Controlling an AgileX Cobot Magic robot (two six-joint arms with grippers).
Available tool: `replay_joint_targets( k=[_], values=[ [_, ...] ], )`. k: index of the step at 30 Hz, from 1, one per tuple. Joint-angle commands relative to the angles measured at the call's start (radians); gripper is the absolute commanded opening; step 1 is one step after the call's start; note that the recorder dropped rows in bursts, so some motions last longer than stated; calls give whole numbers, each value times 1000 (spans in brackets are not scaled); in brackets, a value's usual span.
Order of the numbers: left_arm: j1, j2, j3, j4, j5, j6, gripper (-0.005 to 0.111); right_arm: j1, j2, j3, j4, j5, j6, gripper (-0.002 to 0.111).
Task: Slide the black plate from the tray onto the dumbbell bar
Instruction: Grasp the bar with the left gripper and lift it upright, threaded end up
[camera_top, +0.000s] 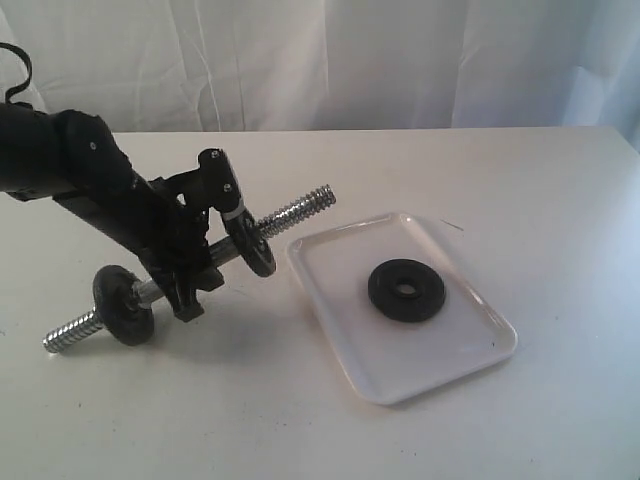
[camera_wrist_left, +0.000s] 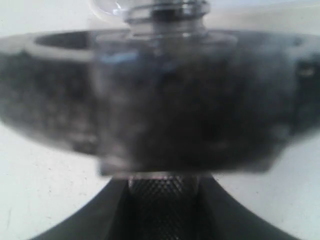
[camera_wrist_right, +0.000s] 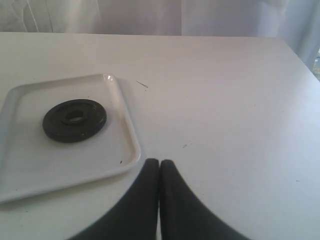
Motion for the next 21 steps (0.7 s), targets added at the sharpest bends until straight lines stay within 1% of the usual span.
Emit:
replay_joint_targets(
  k=[1,3,5,6,10,12,17,21],
  values=[
    [-1,-109,51,-102,-69,-9,0,-3,-4,5,-8,-9,0,0],
    [-1,-135,82,-120,-85,-9,0,-3,-4,5,-8,-25,0,0],
    [-1,-167,111,-143,-106,-9,0,-3,-4,5,2,-81,22,0],
    [-1,-181,122,-148,-117,-9,0,-3,-4,5,24,-111,61,0],
    [-1,-243,151,-161,-135,-17,0,-3,-4,5,155,-242,364,0],
    [-1,-271,151,-161,-135,-40,0,-3,-4,5,157,-293,424,0],
    [-1,-321,151,-161,-139,-70,0,-3,-4,5,171,-380,431,0],
    [-1,-335,151,-161,-148,-76,0,-3,-4,5,203,-335,432,0]
  ],
)
